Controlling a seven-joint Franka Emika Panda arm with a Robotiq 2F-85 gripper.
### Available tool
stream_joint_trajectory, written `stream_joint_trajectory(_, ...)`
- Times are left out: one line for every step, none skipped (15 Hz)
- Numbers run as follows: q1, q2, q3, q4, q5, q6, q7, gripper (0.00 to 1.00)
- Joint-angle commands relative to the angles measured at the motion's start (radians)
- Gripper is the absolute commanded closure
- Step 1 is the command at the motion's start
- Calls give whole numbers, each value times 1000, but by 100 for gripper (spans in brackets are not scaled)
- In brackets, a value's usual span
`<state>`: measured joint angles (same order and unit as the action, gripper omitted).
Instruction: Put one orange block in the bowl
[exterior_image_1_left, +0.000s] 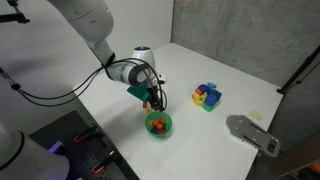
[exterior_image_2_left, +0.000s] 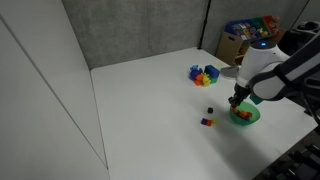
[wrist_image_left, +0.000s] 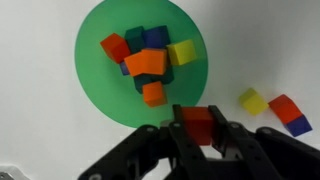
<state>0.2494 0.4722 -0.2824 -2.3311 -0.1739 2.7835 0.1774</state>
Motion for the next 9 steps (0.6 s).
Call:
stream_joint_trajectory(-16,-63,-49,-46,-63,-28,74,44)
stream_joint_trajectory(-20,-77,-62,-56,-73,-30,85,39)
stream_joint_trajectory(-26,-87,-69,-63,-80,-31,91,30)
stream_joint_trajectory(-30,-103,-76,-72,-84,-35,98,23)
stream_joint_trajectory(-35,-126,-78,-84,-88,-43,101,14)
stream_joint_trajectory(-40,-148,-79,-95,-93,-51,104,8)
stream_joint_trajectory(-48,-181,-73,-111,-93,-69,103,1)
stream_joint_trajectory(-56,-218,-67,-130,-94,-88,102,0)
stream_joint_trajectory(-67,-255,-56,-145,-93,-114,100,0)
